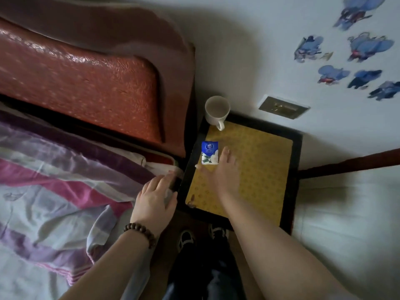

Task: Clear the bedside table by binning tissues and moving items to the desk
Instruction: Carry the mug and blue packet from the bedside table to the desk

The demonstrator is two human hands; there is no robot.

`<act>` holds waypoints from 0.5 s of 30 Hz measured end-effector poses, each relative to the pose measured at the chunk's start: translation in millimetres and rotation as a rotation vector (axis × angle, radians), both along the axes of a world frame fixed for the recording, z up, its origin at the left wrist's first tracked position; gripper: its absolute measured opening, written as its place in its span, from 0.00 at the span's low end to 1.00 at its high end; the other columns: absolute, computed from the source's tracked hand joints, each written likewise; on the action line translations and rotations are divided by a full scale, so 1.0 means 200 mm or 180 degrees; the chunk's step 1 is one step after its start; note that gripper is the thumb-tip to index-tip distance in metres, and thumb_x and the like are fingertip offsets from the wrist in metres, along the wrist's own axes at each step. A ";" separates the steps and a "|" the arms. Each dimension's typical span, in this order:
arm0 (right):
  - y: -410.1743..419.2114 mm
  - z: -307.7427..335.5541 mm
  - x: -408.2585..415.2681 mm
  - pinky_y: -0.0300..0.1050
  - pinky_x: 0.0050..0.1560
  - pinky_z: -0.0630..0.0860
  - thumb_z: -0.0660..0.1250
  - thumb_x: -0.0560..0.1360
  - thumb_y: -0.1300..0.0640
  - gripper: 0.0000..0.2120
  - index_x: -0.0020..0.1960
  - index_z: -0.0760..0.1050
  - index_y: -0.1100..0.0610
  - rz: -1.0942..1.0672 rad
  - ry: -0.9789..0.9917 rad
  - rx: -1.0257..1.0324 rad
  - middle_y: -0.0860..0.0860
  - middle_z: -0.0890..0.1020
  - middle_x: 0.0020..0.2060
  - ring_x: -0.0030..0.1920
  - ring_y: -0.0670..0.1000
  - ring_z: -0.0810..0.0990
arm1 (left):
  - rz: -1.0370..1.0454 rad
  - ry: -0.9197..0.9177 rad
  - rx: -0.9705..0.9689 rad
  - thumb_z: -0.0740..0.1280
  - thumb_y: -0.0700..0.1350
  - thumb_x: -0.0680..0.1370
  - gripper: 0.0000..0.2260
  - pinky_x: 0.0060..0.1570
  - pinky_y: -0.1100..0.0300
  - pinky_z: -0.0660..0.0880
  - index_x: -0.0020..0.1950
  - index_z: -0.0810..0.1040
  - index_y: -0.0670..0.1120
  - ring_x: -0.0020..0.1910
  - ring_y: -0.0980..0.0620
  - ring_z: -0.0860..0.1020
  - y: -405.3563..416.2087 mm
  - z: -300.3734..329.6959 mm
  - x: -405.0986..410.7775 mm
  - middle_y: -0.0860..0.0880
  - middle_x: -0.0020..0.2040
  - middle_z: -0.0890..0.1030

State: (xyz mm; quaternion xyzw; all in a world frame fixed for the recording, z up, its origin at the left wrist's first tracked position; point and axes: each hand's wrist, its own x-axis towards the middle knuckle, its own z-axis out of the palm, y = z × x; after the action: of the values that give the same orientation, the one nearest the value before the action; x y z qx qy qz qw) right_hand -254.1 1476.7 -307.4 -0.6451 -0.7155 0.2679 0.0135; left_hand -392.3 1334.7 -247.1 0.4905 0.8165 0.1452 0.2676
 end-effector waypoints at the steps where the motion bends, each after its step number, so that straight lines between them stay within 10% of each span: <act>1: 0.04 -0.04 -0.03 0.57 0.70 0.61 0.60 0.66 0.26 0.52 0.76 0.48 0.59 -0.0006 -0.0083 0.0052 0.59 0.61 0.73 0.73 0.61 0.59 | 0.0030 -0.0024 -0.0004 0.62 0.51 0.77 0.23 0.63 0.51 0.67 0.72 0.63 0.52 0.66 0.49 0.67 0.01 -0.01 -0.02 0.50 0.67 0.71; 15: 0.33 -0.10 0.16 0.46 0.55 0.71 0.71 0.70 0.50 0.24 0.61 0.69 0.58 0.0115 0.0178 0.0413 0.55 0.74 0.54 0.54 0.52 0.71 | 0.0402 -0.0631 0.0006 0.62 0.52 0.76 0.23 0.58 0.53 0.72 0.70 0.65 0.53 0.62 0.50 0.71 0.51 -0.15 0.21 0.51 0.65 0.72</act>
State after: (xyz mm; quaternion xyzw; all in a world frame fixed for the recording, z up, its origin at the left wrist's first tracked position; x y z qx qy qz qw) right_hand -223.0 1542.1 -327.6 -0.6221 -0.7422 0.2391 0.0705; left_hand -351.1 1436.3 -276.6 0.4216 0.8152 0.2104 0.3369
